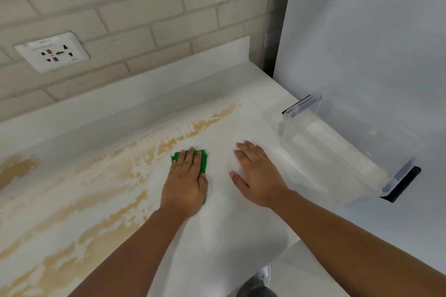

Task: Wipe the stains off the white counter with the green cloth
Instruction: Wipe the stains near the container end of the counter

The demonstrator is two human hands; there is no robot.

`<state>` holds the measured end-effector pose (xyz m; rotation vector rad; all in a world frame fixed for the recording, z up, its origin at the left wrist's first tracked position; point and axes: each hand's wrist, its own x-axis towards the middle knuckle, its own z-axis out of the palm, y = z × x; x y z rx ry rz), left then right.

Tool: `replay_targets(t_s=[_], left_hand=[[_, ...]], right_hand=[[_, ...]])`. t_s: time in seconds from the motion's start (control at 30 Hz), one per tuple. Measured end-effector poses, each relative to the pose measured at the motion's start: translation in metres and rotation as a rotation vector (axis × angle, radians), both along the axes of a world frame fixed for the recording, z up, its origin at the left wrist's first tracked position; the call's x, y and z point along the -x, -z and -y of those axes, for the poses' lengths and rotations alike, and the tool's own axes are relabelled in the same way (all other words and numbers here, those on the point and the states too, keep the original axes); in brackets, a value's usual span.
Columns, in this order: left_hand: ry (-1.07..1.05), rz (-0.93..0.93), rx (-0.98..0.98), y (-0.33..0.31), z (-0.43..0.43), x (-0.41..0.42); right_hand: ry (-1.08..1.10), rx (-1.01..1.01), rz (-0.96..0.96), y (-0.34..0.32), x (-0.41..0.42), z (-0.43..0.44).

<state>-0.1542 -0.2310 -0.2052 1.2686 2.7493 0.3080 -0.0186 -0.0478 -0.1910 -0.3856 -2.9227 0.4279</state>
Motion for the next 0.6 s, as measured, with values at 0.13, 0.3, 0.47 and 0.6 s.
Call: replay_targets(t_s=[0.13, 0.3, 0.47, 0.6], left_hand=[[-0.154, -0.003, -0.007, 0.000, -0.003, 0.024], [-0.254, 0.005, 0.037, -0.002, -0.020, 0.051], [-0.198, 0.063, -0.127, -0.011, -0.013, 0.052], [-0.190, -0.026, -0.061, 0.001, -0.012, 0.050]], right_hand=[[0.003, 0.001, 0.015, 0.004, 0.025, -0.015], [0.060, 0.025, 0.037, 0.005, 0.049, -0.039], [0.039, 0.015, 0.066, 0.004, 0.064, -0.052], [0.029, -0.001, 0.083, 0.007, 0.068, -0.059]])
